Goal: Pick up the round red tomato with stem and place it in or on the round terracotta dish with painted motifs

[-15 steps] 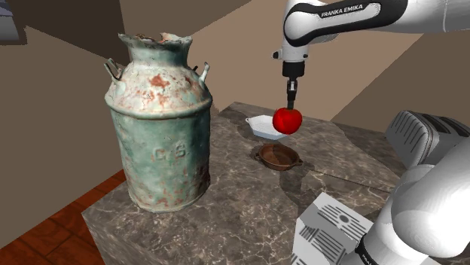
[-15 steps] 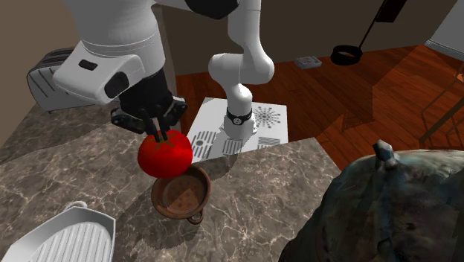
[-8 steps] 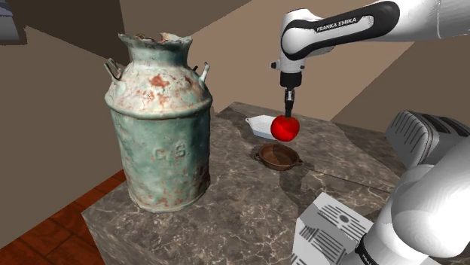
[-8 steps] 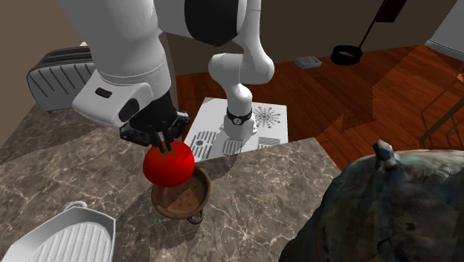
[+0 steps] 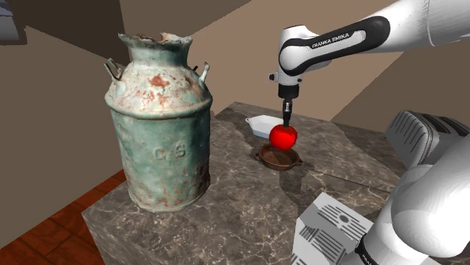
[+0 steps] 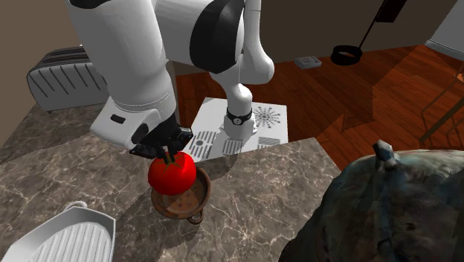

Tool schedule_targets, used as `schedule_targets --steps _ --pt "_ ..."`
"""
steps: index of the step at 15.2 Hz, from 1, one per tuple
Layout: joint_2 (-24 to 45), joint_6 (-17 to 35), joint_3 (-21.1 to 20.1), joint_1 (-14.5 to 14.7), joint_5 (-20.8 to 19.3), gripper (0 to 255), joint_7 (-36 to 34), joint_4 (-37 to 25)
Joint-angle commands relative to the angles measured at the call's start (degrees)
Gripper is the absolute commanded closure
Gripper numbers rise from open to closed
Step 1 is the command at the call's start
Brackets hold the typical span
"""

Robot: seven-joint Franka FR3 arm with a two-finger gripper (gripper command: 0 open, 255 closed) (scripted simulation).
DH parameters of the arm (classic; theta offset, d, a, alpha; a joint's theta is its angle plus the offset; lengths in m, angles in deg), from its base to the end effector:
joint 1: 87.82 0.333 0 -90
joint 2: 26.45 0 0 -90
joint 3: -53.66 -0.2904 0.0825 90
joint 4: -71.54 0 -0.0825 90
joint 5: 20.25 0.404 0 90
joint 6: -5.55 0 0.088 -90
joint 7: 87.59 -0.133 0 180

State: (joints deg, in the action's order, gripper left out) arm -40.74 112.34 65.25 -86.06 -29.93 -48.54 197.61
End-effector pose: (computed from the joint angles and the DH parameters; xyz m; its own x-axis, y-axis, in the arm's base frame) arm 0.4809 -0.1020 0.4193 0.8321 0.5368 -0.1396 0.5448 -0.8382 0.0242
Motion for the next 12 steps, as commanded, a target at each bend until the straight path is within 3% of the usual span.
schedule_targets --steps 1,5,12 --pt "0.4 1.6 0.0 0.0 0.0 255 -0.2 1.2" --pt "1.2 4.6 0.2 0.0 -0.1 255 -0.5 3.4" --pt "1.2 4.6 0.2 0.0 -0.1 255 -0.5 3.4"
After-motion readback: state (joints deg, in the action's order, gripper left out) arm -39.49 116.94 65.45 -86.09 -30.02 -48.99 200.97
